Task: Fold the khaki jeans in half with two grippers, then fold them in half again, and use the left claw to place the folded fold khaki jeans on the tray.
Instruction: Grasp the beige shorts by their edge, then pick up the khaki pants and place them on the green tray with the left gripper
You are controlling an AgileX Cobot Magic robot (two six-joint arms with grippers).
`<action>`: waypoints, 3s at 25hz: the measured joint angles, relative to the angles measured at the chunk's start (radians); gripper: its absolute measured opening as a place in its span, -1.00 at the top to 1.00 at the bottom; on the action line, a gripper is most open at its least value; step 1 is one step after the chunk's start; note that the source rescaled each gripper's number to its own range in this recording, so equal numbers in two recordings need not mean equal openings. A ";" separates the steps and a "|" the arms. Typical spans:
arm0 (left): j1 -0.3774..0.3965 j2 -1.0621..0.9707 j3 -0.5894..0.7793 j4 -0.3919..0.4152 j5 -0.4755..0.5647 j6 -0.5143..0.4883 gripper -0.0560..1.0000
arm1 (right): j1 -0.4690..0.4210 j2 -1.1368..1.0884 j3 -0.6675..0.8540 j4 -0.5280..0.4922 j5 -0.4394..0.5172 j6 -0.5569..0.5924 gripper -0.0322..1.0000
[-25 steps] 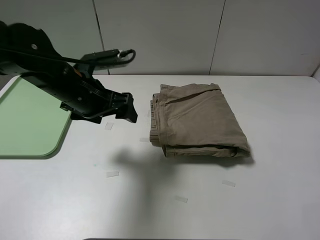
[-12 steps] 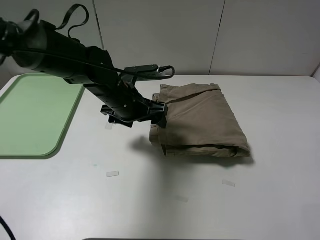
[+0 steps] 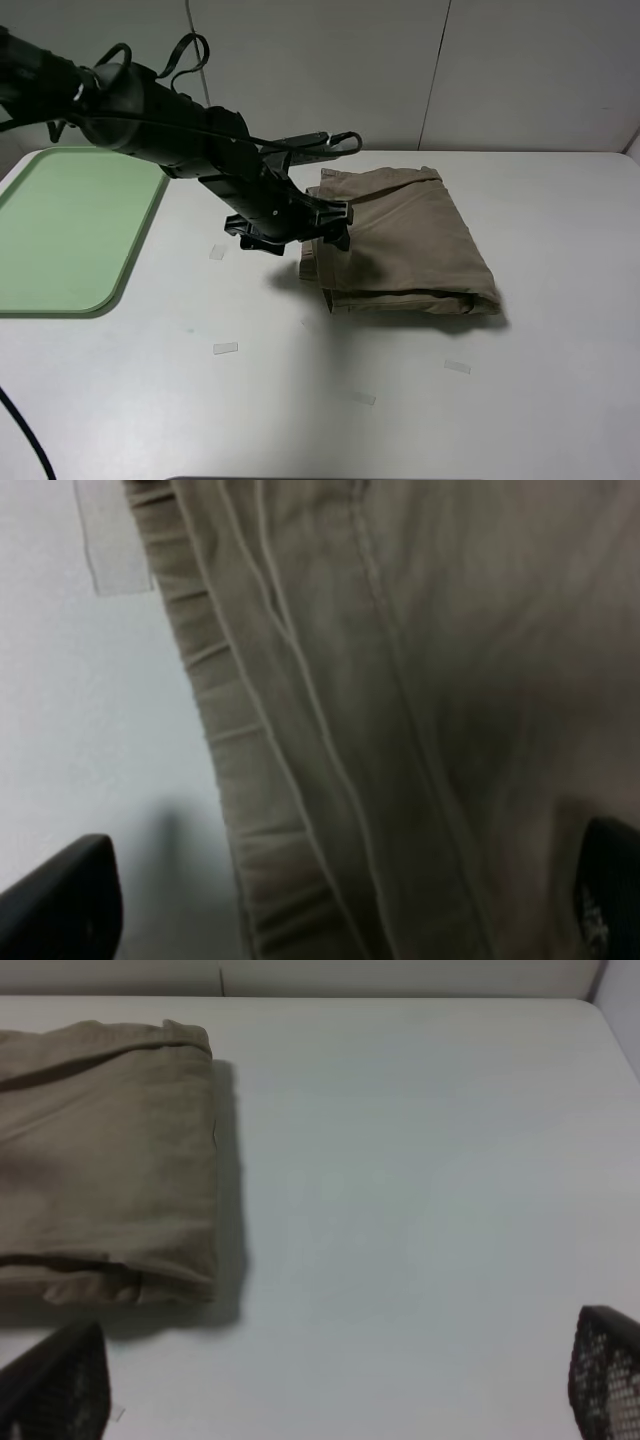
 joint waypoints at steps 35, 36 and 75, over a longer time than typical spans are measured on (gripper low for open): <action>-0.019 0.085 -0.132 0.097 0.107 0.010 0.74 | 0.000 -0.002 0.000 0.001 0.000 0.000 -1.00; -0.009 0.071 -0.131 0.129 0.134 0.011 0.74 | 0.000 -0.002 0.000 0.001 0.000 0.000 -1.00; 0.731 -0.117 -0.130 0.664 0.542 0.062 0.76 | 0.000 -0.002 0.000 0.001 0.000 0.000 -1.00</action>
